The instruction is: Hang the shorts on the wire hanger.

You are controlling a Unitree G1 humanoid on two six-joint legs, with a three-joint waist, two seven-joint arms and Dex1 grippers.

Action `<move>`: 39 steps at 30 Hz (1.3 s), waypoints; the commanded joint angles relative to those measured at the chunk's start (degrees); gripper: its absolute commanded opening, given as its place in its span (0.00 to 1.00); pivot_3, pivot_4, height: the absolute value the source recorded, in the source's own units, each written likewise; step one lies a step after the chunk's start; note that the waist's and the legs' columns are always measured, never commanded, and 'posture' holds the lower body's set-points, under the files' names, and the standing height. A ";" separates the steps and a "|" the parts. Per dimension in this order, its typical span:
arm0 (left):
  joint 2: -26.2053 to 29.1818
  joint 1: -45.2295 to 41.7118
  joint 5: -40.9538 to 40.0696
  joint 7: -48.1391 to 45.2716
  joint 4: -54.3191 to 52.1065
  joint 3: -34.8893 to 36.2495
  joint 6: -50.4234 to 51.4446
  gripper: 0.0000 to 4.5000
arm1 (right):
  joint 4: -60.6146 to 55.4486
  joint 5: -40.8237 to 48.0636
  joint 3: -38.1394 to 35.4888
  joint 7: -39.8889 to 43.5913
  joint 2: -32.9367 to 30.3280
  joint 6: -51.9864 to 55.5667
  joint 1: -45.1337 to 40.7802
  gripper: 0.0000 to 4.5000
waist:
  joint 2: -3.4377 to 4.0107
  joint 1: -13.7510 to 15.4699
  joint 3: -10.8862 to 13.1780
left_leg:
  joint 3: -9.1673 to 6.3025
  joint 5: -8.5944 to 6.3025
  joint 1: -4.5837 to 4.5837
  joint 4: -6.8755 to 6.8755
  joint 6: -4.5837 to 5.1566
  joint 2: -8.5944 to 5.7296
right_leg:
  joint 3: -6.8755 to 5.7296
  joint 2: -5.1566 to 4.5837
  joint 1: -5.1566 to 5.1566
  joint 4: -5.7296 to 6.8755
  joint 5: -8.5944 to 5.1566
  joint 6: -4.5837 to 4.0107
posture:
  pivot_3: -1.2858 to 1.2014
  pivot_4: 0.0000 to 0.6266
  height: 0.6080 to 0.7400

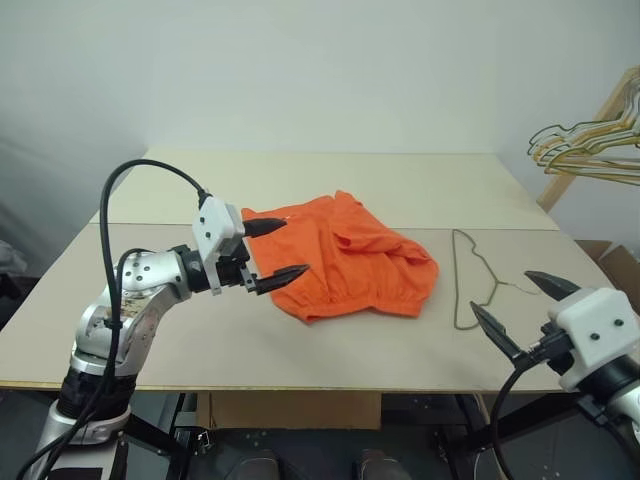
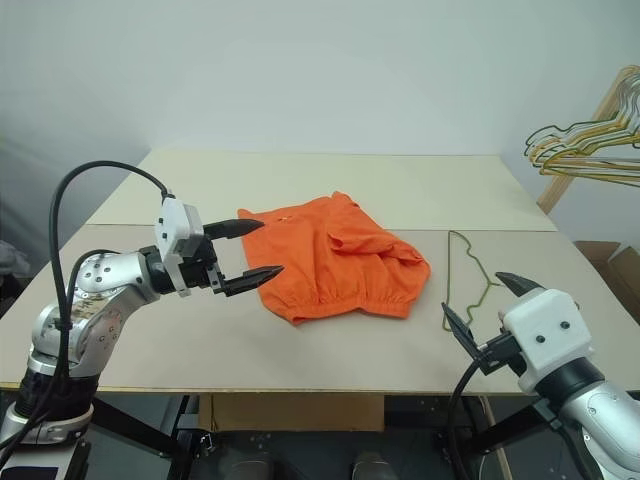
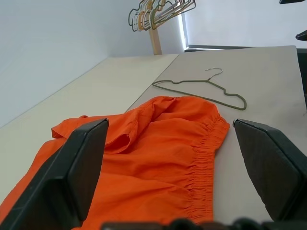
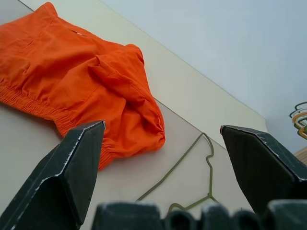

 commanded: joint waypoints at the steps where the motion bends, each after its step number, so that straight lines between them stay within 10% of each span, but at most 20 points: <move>1: 0.17 -1.25 -1.43 -0.07 -0.70 1.59 0.31 1.00 | -1.10 0.33 -0.13 -0.29 -0.74 -0.47 -1.11 0.99 | 0.00 -0.01 0.00 | 0.00 0.00 0.00 0.00 0.00 0.00 | 0.00 0.00 0.00 0.00 0.00 0.00 | 0.55 0.00 1.00; 13: 1.13 -0.78 -3.31 -0.80 -2.02 2.71 2.15 1.00 | -0.51 -2.03 3.85 0.39 -2.42 -1.56 -1.85 0.99 | 0.00 0.10 0.00 | 0.00 0.00 0.01 0.00 0.00 0.00 | 0.00 0.00 0.01 0.01 0.00 0.00 | 0.56 0.00 1.00; 21: 2.76 0.99 -5.51 -3.28 -2.27 4.11 2.55 1.00 | 3.69 -15.29 30.97 3.31 -16.21 0.44 -11.44 0.99 | -0.05 -0.26 -0.01 | 0.03 0.00 0.09 0.01 0.00 0.00 | 0.03 0.00 0.04 0.02 -0.08 -0.14 | 0.55 0.00 1.00; 29: 3.80 1.60 -5.11 -4.28 -1.86 4.01 1.75 1.00 | 22.40 -30.11 61.95 4.88 -6.93 1.84 -36.93 0.99 | -0.22 -0.08 0.05 | 0.02 0.01 0.04 0.01 0.00 0.02 | 0.03 0.05 -0.04 0.03 -0.01 -0.09 | 0.56 0.00 1.00; 39: 4.95 2.73 -5.94 -4.41 -3.38 4.70 2.36 1.00 | 47.73 -33.70 70.82 8.23 10.15 1.88 -54.16 0.99 | -0.23 0.94 0.04 | -0.02 0.01 -0.35 0.00 -0.01 0.03 | -0.04 0.10 -0.52 0.21 0.23 -0.47 | 0.58 0.00 1.00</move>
